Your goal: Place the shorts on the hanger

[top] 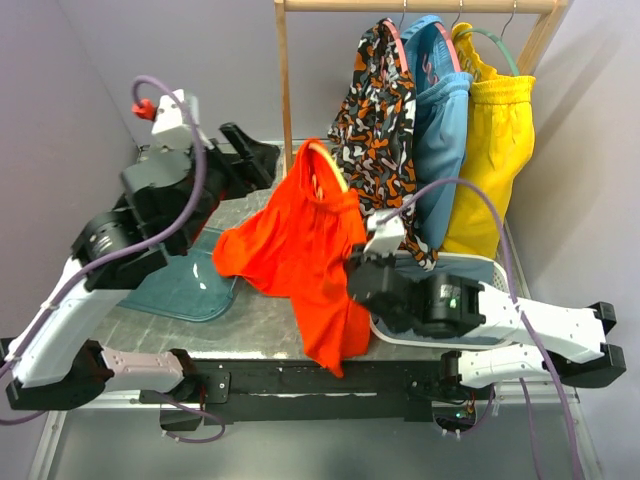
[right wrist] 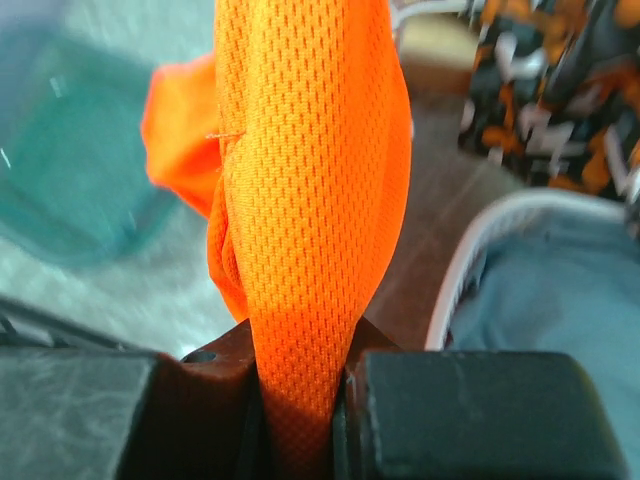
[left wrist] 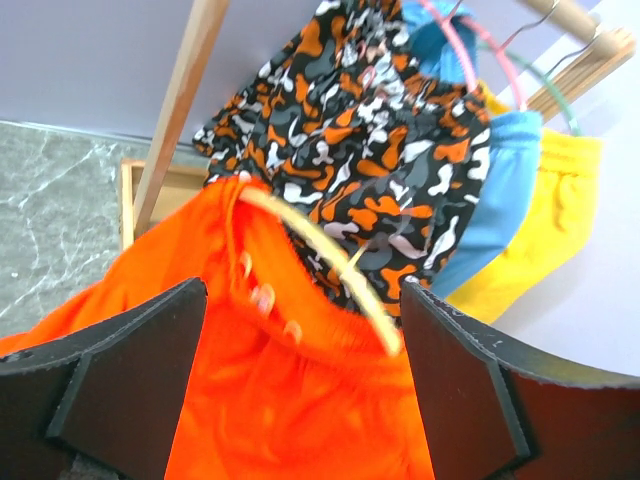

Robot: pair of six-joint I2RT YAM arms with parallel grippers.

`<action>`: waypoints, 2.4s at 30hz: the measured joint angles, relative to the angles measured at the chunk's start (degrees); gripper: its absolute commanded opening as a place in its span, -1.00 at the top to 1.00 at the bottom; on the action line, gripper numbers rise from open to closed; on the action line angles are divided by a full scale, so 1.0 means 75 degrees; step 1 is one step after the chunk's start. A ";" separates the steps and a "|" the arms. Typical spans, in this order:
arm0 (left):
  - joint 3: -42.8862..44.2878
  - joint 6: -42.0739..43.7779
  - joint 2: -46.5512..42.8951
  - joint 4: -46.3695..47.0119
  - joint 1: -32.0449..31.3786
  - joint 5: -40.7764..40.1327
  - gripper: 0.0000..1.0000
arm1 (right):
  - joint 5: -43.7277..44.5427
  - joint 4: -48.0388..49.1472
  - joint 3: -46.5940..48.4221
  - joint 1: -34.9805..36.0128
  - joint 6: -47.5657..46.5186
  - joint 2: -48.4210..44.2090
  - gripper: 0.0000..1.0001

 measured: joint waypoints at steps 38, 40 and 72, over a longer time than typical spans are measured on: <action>-0.1189 -0.0169 -0.0708 -0.0274 0.0000 -0.0178 -0.59 | -0.1212 0.1440 0.4339 -0.3713 -0.4264 0.2672 1.00; -0.1256 -0.0178 -0.0752 -0.0262 0.0000 -0.0178 -0.59 | -0.1282 0.1489 0.4709 -0.3829 -0.4386 0.2935 1.00; -0.2288 -0.0527 -0.0530 -0.0233 0.0000 0.0015 -0.93 | -0.2489 0.2553 0.5071 -0.4739 -0.3812 0.3920 -0.62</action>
